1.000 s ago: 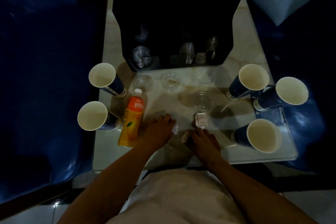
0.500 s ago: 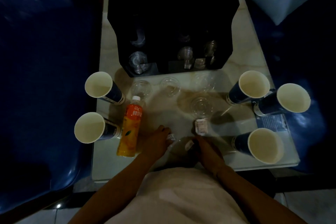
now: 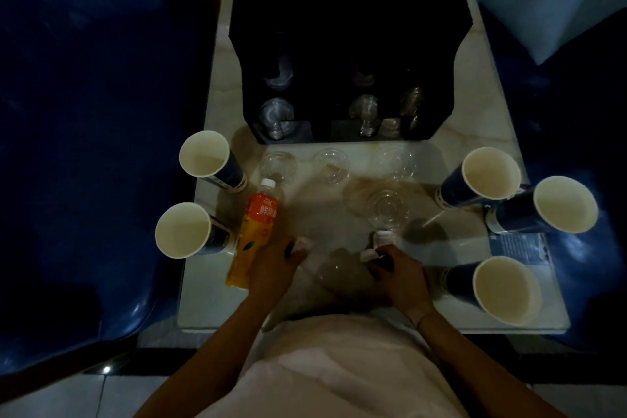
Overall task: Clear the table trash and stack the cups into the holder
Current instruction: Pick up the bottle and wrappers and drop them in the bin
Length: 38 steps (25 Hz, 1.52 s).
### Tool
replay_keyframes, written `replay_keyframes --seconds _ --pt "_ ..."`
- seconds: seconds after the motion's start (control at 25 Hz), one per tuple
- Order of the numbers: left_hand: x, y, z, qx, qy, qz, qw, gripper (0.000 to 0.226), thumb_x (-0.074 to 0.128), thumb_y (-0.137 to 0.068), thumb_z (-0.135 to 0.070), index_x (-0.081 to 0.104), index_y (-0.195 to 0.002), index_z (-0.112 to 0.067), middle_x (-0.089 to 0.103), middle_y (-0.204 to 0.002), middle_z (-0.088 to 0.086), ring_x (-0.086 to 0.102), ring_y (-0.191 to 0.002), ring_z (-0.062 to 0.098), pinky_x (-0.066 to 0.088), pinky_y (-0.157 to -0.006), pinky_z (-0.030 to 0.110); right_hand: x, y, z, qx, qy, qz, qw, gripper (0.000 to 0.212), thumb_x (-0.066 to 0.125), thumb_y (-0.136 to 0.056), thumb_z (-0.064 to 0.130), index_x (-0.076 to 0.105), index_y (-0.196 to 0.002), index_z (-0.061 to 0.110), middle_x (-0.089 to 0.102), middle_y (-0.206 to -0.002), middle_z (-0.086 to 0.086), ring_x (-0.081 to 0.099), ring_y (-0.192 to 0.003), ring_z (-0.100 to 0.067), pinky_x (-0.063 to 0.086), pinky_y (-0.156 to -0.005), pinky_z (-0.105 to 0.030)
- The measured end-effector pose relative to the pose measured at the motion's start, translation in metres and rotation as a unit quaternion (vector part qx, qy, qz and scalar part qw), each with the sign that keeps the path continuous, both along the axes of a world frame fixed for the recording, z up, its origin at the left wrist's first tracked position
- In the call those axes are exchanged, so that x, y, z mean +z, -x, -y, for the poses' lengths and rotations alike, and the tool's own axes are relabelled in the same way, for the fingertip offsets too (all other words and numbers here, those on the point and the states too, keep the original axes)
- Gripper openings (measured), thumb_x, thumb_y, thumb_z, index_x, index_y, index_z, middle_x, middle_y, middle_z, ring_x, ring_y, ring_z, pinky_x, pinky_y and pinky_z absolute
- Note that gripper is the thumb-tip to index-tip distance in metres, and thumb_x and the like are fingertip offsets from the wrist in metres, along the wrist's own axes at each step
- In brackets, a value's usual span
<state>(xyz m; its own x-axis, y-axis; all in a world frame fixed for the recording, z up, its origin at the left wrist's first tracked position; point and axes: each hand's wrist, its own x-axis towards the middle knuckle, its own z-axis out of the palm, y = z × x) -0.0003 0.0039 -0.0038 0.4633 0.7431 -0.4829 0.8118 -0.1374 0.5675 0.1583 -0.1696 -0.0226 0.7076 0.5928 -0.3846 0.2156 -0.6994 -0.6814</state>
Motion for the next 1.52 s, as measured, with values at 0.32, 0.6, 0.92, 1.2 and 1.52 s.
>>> replay_keyframes --seconds 0.32,0.6,0.92,1.2,1.52 --pt "0.024 -0.007 -0.011 0.033 -0.165 -0.055 0.984 0.051 0.048 -0.097 -0.047 0.049 -0.132 -0.011 0.036 -0.144 0.019 0.034 -0.131 0.040 0.037 -0.106 0.050 -0.001 -0.014 -0.013 -0.054 0.016 0.055 0.997 0.018 0.063 -0.091 0.013 0.067 -0.106 0.004 0.071 -0.101 -0.020 0.067 -0.095 -0.033 0.051 -0.088 -0.040" --pt "0.015 -0.006 -0.027 -0.012 -0.151 -0.147 0.978 0.057 0.042 -0.099 -0.044 0.034 -0.145 -0.012 0.025 -0.150 0.025 0.026 -0.135 0.049 0.025 -0.112 0.057 -0.003 -0.016 -0.016 -0.068 0.065 0.004 0.996 0.027 0.068 -0.084 0.011 0.064 -0.109 0.001 0.057 -0.115 -0.023 0.056 -0.105 -0.038 0.045 -0.091 -0.036" --pt "0.010 -0.003 -0.023 0.087 -0.066 -0.007 0.994 0.069 0.068 -0.088 -0.032 0.032 -0.143 -0.010 0.045 -0.138 0.022 0.048 -0.123 0.040 0.044 -0.101 0.051 -0.003 -0.011 -0.019 -0.133 0.026 -0.016 0.991 0.050 0.070 -0.082 0.003 0.045 -0.124 -0.001 0.061 -0.114 -0.026 0.060 -0.104 -0.040 0.050 -0.091 -0.052" --pt "0.014 -0.005 -0.026 0.098 0.023 0.032 0.994 0.073 0.073 -0.083 -0.032 0.034 -0.144 -0.020 0.050 -0.135 0.012 0.052 -0.118 0.031 0.046 -0.100 0.051 0.000 -0.012 -0.015 -0.075 0.076 -0.032 0.994 0.034 0.070 -0.082 0.008 0.061 -0.114 0.002 0.064 -0.112 -0.021 0.060 -0.104 -0.037 0.048 -0.091 -0.043" --pt "0.008 0.004 -0.013 0.125 0.122 0.094 0.980 0.064 0.076 -0.082 -0.030 0.043 -0.136 -0.023 0.062 -0.105 -0.004 0.061 -0.079 0.006 0.052 -0.060 0.015 0.007 0.010 -0.006 -0.098 0.088 -0.073 0.989 0.028 0.067 -0.087 0.022 0.061 -0.112 0.010 0.069 -0.110 -0.014 0.065 -0.104 -0.030 0.048 -0.091 -0.034"
